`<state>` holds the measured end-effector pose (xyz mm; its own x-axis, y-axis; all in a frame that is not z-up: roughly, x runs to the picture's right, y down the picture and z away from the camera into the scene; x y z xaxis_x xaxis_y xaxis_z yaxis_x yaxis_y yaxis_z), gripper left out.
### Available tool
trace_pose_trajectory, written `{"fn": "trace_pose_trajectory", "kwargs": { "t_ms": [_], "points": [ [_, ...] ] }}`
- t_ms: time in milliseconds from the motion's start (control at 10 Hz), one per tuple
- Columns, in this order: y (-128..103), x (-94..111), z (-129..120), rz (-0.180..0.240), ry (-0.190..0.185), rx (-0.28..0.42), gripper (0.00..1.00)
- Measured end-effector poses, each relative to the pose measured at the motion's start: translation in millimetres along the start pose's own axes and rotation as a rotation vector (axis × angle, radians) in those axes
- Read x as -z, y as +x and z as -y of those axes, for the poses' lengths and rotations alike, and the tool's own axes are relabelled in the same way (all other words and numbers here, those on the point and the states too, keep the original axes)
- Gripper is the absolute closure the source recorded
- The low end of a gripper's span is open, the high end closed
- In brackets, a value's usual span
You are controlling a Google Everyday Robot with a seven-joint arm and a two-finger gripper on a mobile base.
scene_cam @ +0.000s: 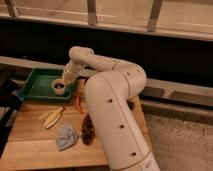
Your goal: Stack cups into tray
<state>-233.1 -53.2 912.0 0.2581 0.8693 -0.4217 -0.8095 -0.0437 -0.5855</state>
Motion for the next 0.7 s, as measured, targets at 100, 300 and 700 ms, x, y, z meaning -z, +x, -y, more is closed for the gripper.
{"fn": "trace_pose_trajectory", "kwargs": {
  "t_ms": [100, 300, 700],
  "points": [
    [-0.7, 1.1, 0.4, 0.001, 0.009, -0.002, 0.37],
    [0.1, 1.8, 1.1, 0.000, 0.019, -0.004, 0.37],
    [0.1, 3.6, 3.0, 0.001, 0.022, -0.006, 0.37]
  ]
}}
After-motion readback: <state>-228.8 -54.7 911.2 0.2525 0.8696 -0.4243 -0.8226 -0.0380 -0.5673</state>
